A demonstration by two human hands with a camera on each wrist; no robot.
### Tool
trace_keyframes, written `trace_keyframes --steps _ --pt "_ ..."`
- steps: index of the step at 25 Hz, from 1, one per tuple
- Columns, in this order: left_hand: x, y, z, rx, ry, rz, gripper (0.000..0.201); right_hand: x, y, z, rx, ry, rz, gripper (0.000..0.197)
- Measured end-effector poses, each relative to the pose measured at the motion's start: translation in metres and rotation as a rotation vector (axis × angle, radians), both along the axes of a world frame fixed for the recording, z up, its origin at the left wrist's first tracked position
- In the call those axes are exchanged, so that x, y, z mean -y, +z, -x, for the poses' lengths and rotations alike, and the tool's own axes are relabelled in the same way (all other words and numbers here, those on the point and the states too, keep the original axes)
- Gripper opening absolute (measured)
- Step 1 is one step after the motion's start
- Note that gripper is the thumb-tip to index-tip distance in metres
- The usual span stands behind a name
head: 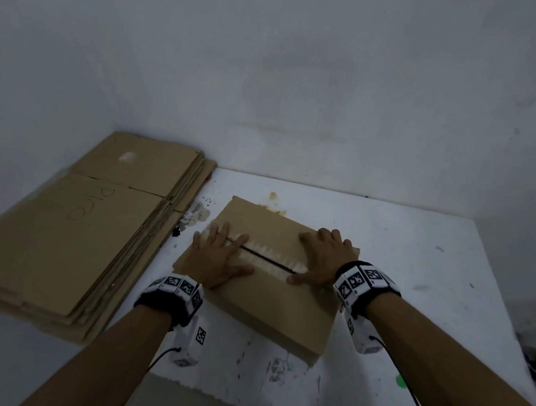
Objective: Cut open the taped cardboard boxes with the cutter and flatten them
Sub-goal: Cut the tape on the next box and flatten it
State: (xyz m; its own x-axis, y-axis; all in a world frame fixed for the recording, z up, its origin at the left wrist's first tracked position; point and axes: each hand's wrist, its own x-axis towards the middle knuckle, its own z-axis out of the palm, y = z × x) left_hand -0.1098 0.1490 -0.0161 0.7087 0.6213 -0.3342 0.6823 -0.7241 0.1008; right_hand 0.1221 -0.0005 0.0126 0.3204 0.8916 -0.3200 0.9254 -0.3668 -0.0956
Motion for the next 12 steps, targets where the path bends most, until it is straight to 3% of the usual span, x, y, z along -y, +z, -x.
trace_keyframes --steps 4,9,12 --pt "0.0 0.005 -0.01 0.031 0.049 -0.062 0.125 0.01 0.0 0.005 -0.025 -0.105 -0.031 0.099" --pt "0.027 0.011 -0.041 0.093 0.207 -0.06 0.077 0.032 0.006 0.022 0.14 -0.167 -0.005 0.099" --pt "0.047 0.011 -0.056 0.153 0.268 -0.011 0.068 0.037 0.008 0.026 0.191 -0.156 -0.014 0.088"
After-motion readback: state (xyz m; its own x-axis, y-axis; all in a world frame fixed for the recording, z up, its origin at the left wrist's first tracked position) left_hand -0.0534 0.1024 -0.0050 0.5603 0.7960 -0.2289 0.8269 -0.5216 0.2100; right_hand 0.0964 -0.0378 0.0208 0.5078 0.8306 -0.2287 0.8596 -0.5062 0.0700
